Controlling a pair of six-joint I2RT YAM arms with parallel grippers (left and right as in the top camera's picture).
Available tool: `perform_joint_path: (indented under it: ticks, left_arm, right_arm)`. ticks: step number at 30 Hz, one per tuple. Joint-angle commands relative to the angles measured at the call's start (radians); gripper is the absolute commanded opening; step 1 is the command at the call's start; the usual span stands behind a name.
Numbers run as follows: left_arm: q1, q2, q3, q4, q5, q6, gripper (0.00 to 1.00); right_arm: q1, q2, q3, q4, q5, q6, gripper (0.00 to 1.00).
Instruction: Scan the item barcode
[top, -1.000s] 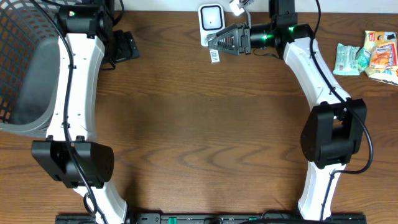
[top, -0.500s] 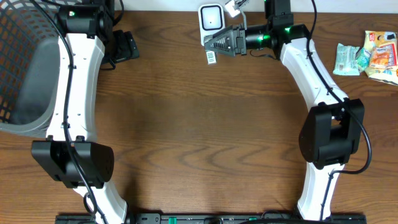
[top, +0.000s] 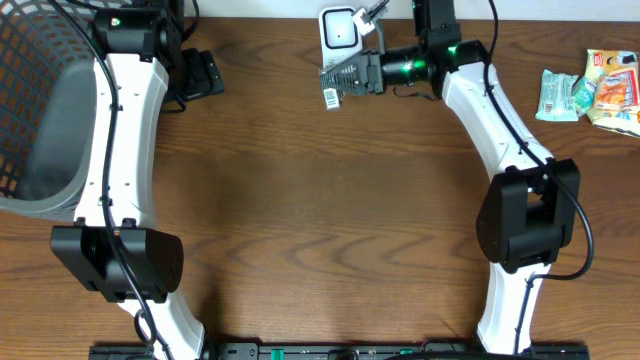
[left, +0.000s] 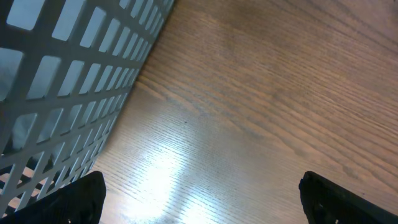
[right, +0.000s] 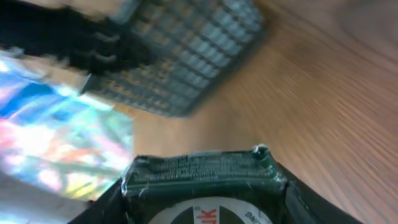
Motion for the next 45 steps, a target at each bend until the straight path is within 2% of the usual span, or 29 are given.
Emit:
perform_joint_path:
  ticks: [1,4,7,15,20,25,27,32,35,39,40,42,43,45]
  left_arm:
    - [0.002,0.01,-0.006,-0.001,-0.01,0.008,0.98]
    - [0.002,0.01,-0.006,-0.001,-0.01,0.008,0.98]
    - [0.002,0.01,-0.006,-0.001,-0.01,0.008,0.98]
    - [0.002,0.01,-0.006,-0.001,-0.01,0.008,0.98]
    - [0.002,0.01,-0.006,-0.001,-0.01,0.008,0.97]
    - [0.002,0.01,-0.006,-0.001,-0.01,0.008,0.98]
    - [0.002,0.01,-0.006,-0.001,-0.01,0.008,0.98]
    - [0.002,0.01,-0.006,-0.001,-0.01,0.008,0.98]
    - [0.002,0.01,-0.006,-0.001,-0.01,0.008,0.98]
    - [0.002,0.01,-0.006,-0.001,-0.01,0.008,0.98]
    - [0.002,0.01,-0.006,-0.001,-0.01,0.008,0.98]
    - [0.002,0.01,-0.006,-0.001,-0.01,0.008,0.98]
    - [0.002,0.01,-0.006,-0.001,-0.01,0.008,0.98]
    - [0.002,0.01,-0.006,-0.001,-0.01,0.008,0.98]
  right_arm:
    - [0.032,-0.01,0.005,-0.09,0.466,-0.011,0.44]
    - [0.07,-0.01,-0.015,-0.163,0.782,-0.011,0.45]
    - [0.123,-0.01,-0.073,-0.187,0.996,-0.011,0.45]
    - [0.189,-0.01,-0.276,-0.17,1.297,-0.037,0.53]
    - [0.187,-0.01,-0.309,-0.174,1.329,-0.016,0.55]
    - [0.184,-0.01,-0.261,-0.194,1.333,0.053,0.78]
    - [0.184,-0.011,-0.217,-0.228,1.333,0.092,0.99]
    - [0.178,-0.011,-0.092,-0.343,1.324,0.258,0.99]
    - [0.169,-0.011,-0.043,-0.397,1.186,0.372,0.99]
    - [0.164,-0.011,-0.04,-0.479,0.983,0.317,0.99]
    - [0.164,-0.011,-0.04,-0.477,0.995,0.304,0.93]
    - [0.164,-0.011,-0.04,-0.482,1.024,0.407,0.92]
    - [0.164,-0.011,-0.04,-0.493,1.048,0.601,0.98]
    - [0.162,-0.011,-0.04,-0.529,1.066,0.882,0.99]
